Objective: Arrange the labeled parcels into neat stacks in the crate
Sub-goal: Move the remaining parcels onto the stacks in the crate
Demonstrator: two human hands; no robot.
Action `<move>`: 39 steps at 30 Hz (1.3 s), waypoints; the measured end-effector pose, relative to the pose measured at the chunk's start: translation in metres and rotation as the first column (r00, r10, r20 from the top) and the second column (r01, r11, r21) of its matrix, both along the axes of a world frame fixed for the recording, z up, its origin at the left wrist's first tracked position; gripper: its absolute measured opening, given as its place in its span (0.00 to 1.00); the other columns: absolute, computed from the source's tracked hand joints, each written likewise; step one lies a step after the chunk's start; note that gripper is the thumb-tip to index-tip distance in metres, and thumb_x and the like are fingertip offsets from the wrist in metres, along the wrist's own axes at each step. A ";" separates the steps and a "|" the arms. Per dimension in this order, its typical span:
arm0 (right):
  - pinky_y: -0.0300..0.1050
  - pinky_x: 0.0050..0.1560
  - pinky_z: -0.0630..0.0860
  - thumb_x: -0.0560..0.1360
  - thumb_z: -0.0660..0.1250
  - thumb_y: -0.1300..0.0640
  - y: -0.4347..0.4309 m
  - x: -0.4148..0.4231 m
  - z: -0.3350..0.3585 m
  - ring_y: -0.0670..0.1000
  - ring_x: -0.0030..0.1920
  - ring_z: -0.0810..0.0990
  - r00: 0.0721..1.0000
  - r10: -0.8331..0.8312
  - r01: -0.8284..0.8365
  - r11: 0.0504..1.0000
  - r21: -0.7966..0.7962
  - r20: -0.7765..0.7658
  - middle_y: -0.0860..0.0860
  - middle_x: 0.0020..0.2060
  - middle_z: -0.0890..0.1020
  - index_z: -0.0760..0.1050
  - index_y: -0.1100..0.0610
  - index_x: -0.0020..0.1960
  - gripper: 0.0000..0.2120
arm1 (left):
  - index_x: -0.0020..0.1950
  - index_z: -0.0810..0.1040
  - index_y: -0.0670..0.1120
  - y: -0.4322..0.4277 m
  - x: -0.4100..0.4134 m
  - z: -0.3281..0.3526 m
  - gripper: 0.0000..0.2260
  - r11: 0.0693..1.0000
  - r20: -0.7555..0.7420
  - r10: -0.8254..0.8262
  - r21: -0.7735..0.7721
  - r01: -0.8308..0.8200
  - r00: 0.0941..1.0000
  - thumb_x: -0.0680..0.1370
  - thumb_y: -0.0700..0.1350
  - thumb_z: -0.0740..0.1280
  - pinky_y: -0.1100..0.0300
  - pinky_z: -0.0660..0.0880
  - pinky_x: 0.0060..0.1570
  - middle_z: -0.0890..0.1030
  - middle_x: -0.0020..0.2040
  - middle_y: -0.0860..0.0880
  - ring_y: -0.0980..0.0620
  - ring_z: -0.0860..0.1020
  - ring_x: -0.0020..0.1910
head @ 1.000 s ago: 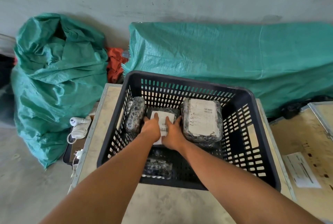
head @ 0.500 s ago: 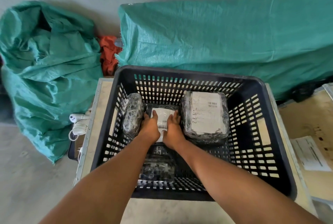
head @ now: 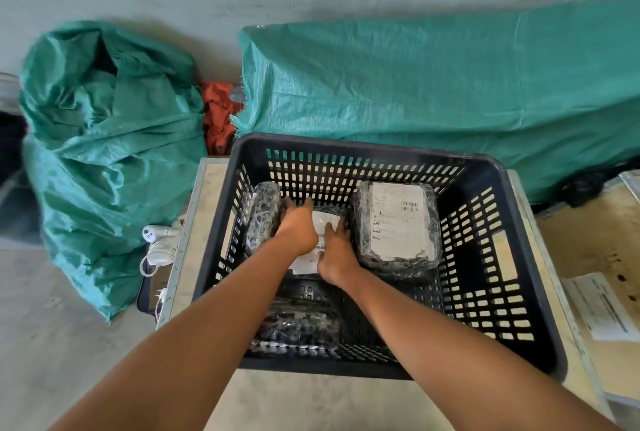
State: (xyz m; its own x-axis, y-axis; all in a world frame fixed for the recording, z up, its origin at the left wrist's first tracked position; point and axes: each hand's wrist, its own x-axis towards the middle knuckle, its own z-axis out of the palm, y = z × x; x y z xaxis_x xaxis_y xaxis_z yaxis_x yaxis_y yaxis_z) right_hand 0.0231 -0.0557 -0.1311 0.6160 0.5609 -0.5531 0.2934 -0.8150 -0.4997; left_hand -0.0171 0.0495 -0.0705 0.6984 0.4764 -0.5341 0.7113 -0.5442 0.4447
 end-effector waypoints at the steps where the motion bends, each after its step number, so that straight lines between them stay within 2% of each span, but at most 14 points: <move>1: 0.53 0.80 0.50 0.81 0.63 0.67 0.001 -0.001 0.004 0.64 0.81 0.42 1.000 0.002 -0.002 1.000 0.022 -0.015 0.62 0.82 0.42 0.48 0.60 0.83 0.37 | 0.84 0.50 0.49 0.002 -0.002 0.015 0.39 1.000 0.064 0.013 -0.013 -0.012 0.998 0.78 0.31 0.65 0.55 0.77 0.59 0.42 0.82 0.35 0.35 0.66 0.75; 5: 0.48 0.74 0.66 0.82 0.63 0.60 0.006 -0.003 0.026 0.59 0.78 0.65 0.993 -0.079 0.096 0.974 0.207 -0.093 0.59 0.79 0.64 0.61 0.58 0.81 0.28 | 0.78 0.68 0.53 0.018 -0.035 0.073 0.26 0.998 0.406 0.068 -0.012 -0.069 0.911 0.80 0.45 0.69 0.67 0.77 0.49 0.72 0.75 0.44 0.55 0.82 0.48; 7: 0.42 0.58 0.75 0.83 0.62 0.58 0.012 -0.006 0.039 0.54 0.64 0.79 0.980 -0.143 0.176 0.948 0.265 -0.139 0.55 0.76 0.70 0.65 0.52 0.79 0.24 | 0.71 0.76 0.58 0.028 -0.061 0.096 0.19 0.989 0.556 0.145 -0.083 -0.119 0.819 0.80 0.48 0.70 0.59 0.76 0.60 0.80 0.67 0.52 0.55 0.81 0.59; 9: 0.42 0.43 0.78 0.84 0.62 0.56 0.020 -0.012 0.049 0.48 0.46 0.81 0.978 -0.147 0.191 0.919 0.345 -0.149 0.54 0.72 0.74 0.67 0.49 0.77 0.22 | 0.65 0.80 0.59 0.037 -0.087 0.112 0.15 0.975 0.679 0.222 -0.148 -0.165 0.700 0.79 0.46 0.70 0.54 0.77 0.63 0.82 0.63 0.57 0.59 0.80 0.61; 11: 0.36 0.44 0.77 0.84 0.63 0.53 0.031 -0.021 0.056 0.46 0.49 0.78 0.985 -0.095 0.147 0.901 0.408 -0.145 0.54 0.73 0.73 0.66 0.46 0.77 0.22 | 0.63 0.82 0.55 0.047 -0.108 0.117 0.14 0.968 0.755 0.201 -0.054 -0.247 0.624 0.79 0.43 0.70 0.55 0.75 0.65 0.80 0.66 0.56 0.58 0.78 0.64; 13: 0.31 0.52 0.72 0.83 0.63 0.50 0.041 -0.033 0.062 0.51 0.65 0.75 0.988 -0.024 0.090 0.898 0.431 -0.156 0.52 0.77 0.68 0.64 0.44 0.79 0.25 | 0.67 0.80 0.53 0.054 -0.123 0.112 0.17 0.947 0.719 0.158 0.085 -0.311 0.677 0.79 0.43 0.70 0.52 0.68 0.70 0.74 0.73 0.49 0.51 0.71 0.73; 16: 0.47 0.70 0.67 0.81 0.66 0.44 0.051 -0.048 0.063 0.56 0.77 0.65 0.984 0.044 0.033 0.906 0.421 -0.171 0.52 0.79 0.65 0.61 0.43 0.80 0.30 | 0.76 0.71 0.56 0.060 -0.140 0.098 0.26 0.964 0.530 0.171 0.086 -0.253 0.830 0.79 0.47 0.71 0.47 0.63 0.73 0.63 0.79 0.40 0.42 0.61 0.79; 21: 0.37 0.66 0.66 0.75 0.75 0.44 0.046 -0.059 0.055 0.50 0.74 0.70 0.991 0.091 -0.040 0.897 0.441 -0.097 0.50 0.76 0.71 0.59 0.45 0.82 0.41 | 0.80 0.60 0.63 0.057 -0.157 0.079 0.32 0.990 0.402 0.071 0.083 -0.113 0.913 0.79 0.51 0.71 0.52 0.67 0.70 0.63 0.80 0.43 0.44 0.65 0.78; 24: 0.32 0.59 0.70 0.74 0.77 0.48 0.043 -0.060 0.052 0.47 0.66 0.77 0.997 0.075 -0.056 0.877 0.476 -0.021 0.50 0.68 0.78 0.64 0.47 0.79 0.38 | 0.79 0.62 0.63 0.060 -0.161 0.071 0.32 0.993 0.453 0.083 0.041 -0.113 0.888 0.79 0.50 0.71 0.61 0.71 0.55 0.78 0.70 0.51 0.54 0.78 0.60; 26: 0.26 0.50 0.73 0.75 0.76 0.52 0.042 -0.060 0.050 0.50 0.61 0.81 0.998 0.051 -0.031 0.863 0.504 -0.026 0.49 0.63 0.80 0.66 0.46 0.76 0.34 | 0.79 0.62 0.63 0.062 -0.160 0.066 0.32 0.994 0.465 0.103 -0.007 -0.112 0.879 0.79 0.49 0.70 0.63 0.70 0.52 0.80 0.62 0.57 0.58 0.76 0.53; 30: 0.45 0.44 0.81 0.77 0.73 0.54 0.040 -0.060 0.049 0.52 0.45 0.84 0.998 0.034 -0.005 0.855 0.519 -0.047 0.52 0.66 0.80 0.69 0.46 0.75 0.28 | 0.78 0.61 0.67 0.066 -0.158 0.055 0.31 0.989 0.481 0.136 -0.022 -0.143 0.866 0.79 0.49 0.69 0.67 0.71 0.40 0.84 0.53 0.53 0.51 0.81 0.47; 34: 0.39 0.68 0.67 0.75 0.76 0.51 0.044 -0.058 0.050 0.50 0.72 0.73 1.000 0.030 -0.024 0.857 0.515 -0.003 0.49 0.73 0.75 0.72 0.50 0.75 0.30 | 0.77 0.62 0.69 0.068 -0.159 0.051 0.31 0.987 0.497 0.152 -0.040 -0.153 0.854 0.78 0.50 0.69 0.78 0.65 0.40 0.83 0.51 0.56 0.53 0.78 0.43; 37: 0.30 0.63 0.68 0.77 0.74 0.55 0.040 -0.055 0.052 0.49 0.71 0.74 0.998 -0.008 0.038 0.851 0.524 -0.058 0.50 0.73 0.75 0.70 0.52 0.77 0.31 | 0.77 0.62 0.68 0.067 -0.160 0.054 0.31 0.989 0.507 0.149 -0.063 -0.136 0.849 0.78 0.50 0.70 0.81 0.68 0.39 0.79 0.58 0.61 0.66 0.74 0.40; 39: 0.23 0.53 0.70 0.78 0.73 0.56 0.033 -0.050 0.056 0.44 0.64 0.77 0.993 -0.039 0.094 0.835 0.543 -0.111 0.50 0.72 0.75 0.68 0.50 0.78 0.30 | 0.78 0.62 0.67 0.066 -0.161 0.057 0.31 0.988 0.504 0.156 -0.087 -0.129 0.849 0.79 0.51 0.71 0.80 0.66 0.47 0.78 0.65 0.60 0.65 0.78 0.51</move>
State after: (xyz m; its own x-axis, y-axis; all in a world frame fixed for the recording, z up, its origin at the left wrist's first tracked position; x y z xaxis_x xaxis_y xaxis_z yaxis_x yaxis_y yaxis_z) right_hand -0.0272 -0.0223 -0.0753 0.6251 0.7477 -0.2241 0.1796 -0.4171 -0.8909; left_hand -0.1783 0.1151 -0.0136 0.8050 0.5745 -0.1481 0.4468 -0.4228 0.7884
